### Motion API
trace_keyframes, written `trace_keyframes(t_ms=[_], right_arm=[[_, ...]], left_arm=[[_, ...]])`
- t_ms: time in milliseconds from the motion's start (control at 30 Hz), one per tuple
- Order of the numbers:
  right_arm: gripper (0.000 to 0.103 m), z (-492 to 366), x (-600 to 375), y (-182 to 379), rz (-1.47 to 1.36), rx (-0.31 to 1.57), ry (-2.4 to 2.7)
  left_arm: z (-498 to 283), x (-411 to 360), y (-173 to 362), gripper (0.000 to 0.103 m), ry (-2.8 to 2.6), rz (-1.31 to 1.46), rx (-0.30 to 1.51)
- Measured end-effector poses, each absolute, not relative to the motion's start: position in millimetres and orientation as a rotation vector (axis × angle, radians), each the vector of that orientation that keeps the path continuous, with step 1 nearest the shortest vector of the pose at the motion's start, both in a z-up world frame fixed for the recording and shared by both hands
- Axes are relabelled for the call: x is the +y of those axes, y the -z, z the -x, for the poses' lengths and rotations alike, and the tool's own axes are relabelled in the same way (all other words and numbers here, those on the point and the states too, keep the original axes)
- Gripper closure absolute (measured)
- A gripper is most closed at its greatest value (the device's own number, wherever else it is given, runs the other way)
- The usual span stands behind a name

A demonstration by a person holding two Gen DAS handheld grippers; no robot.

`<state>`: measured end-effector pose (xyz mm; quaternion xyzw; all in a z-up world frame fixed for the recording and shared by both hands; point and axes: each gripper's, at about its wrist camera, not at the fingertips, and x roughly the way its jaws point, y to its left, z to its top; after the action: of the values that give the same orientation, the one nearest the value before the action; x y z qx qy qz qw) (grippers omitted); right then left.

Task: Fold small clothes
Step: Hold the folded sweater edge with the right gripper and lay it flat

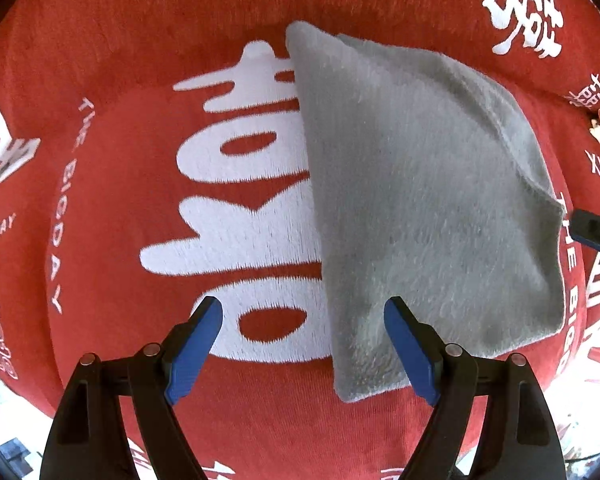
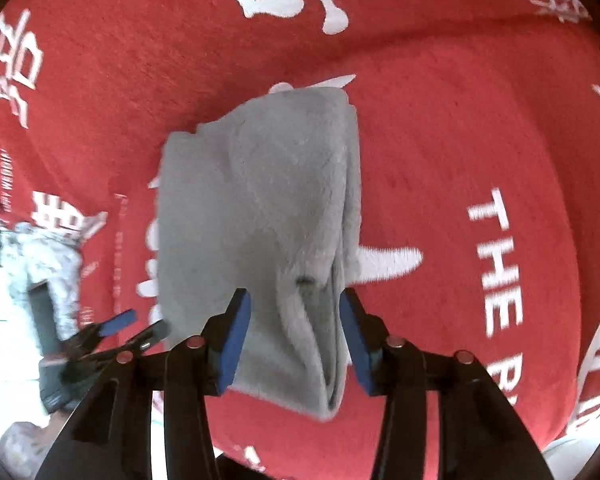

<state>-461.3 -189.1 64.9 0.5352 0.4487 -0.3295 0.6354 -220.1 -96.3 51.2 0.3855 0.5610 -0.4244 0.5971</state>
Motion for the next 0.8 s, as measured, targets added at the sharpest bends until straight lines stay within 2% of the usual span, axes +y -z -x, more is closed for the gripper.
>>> trace_keyframes(t_ms=[67, 100, 300, 533, 733, 800], right_arm=[[0.076, 455, -193, -54, -1.192, 1.070, 0.796], [0.077, 455, -194, -47, -1.187, 1.090, 0.812], [0.076, 469, -190, -29, -1.249, 1.058, 0.823], [0.066, 478, -187, -32, -1.306, 1.063, 0.803], [0.066, 493, -179, -45, -1.327, 1.051, 0.791], [0.061, 499, -177, -48, -1.338, 1.045, 0.798]], left_arm=[[222, -100, -54, 0.019, 0.976, -0.902, 1.292], [224, -102, -54, 0.019, 0.973, -0.901, 1.292], [222, -105, -54, 0.019, 0.964, -0.885, 1.299], [219, -111, -53, 0.019, 0.956, -0.894, 1.295], [218, -113, -51, 0.019, 0.951, -0.903, 1.303], [218, -114, -51, 0.019, 0.954, -0.906, 1.305]])
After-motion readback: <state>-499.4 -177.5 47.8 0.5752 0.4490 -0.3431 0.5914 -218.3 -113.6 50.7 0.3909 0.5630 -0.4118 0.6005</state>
